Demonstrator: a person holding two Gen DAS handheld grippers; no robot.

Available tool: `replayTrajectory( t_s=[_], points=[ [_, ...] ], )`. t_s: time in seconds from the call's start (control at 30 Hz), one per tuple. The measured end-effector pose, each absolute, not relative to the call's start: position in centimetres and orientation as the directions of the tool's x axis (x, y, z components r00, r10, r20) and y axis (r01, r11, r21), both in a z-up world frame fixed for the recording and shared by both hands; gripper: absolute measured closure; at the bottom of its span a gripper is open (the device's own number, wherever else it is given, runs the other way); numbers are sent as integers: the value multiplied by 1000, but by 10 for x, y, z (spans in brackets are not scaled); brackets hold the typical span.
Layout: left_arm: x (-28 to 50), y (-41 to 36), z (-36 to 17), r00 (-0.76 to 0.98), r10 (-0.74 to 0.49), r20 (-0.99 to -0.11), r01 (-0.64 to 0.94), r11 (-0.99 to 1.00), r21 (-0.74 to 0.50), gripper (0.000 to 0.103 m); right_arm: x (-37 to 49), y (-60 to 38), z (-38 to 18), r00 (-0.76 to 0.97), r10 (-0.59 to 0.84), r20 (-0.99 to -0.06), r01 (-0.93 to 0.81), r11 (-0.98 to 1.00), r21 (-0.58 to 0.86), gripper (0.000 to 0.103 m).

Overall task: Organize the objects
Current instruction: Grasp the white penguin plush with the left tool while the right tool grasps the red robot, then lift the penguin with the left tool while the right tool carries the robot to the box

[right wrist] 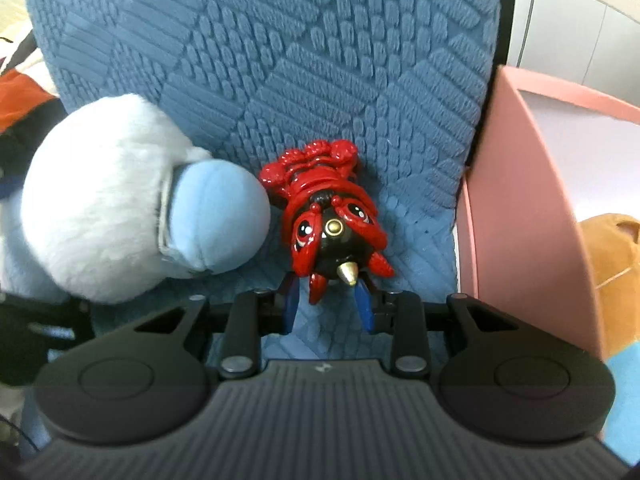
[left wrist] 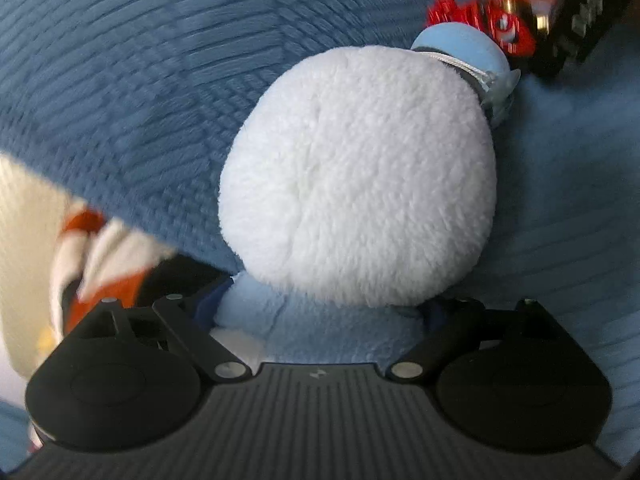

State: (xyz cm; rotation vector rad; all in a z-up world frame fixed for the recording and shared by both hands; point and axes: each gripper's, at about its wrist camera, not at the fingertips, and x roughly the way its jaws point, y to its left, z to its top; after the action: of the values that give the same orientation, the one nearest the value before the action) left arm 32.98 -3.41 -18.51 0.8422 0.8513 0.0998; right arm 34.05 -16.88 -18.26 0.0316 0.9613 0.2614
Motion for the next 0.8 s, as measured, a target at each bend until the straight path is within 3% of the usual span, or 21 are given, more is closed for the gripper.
replayTrajectory(
  t_s=[0.17, 0.3, 0.53, 0.67, 0.73, 0.8],
  points=[
    [312, -38, -158, 643, 342, -685, 154, 818, 554, 10, 333, -177, -173, 543, 257, -799, -187, 965, 183, 81],
    [286, -33, -153, 591, 294, -752, 18, 927, 376, 11, 323, -182, -165, 550, 288, -784, -190, 957, 218, 81],
    [262, -20, -145, 540, 281, -793, -205, 958, 200, 11, 315, -174, -167, 559, 274, -782, -222, 959, 176, 77],
    [250, -18, -145, 544, 288, -789, -260, 951, 168, 11, 323, -166, -167, 602, 236, -763, -227, 967, 120, 45],
    [250, -15, -146, 547, 280, -789, -278, 950, 144, 11, 330, -162, -172, 624, 203, -755, -220, 972, 79, 35],
    [240, -15, -156, 548, 274, -791, -288, 949, 130, 11, 340, -158, -182, 618, 190, -763, -223, 973, 62, 33]
  ],
)
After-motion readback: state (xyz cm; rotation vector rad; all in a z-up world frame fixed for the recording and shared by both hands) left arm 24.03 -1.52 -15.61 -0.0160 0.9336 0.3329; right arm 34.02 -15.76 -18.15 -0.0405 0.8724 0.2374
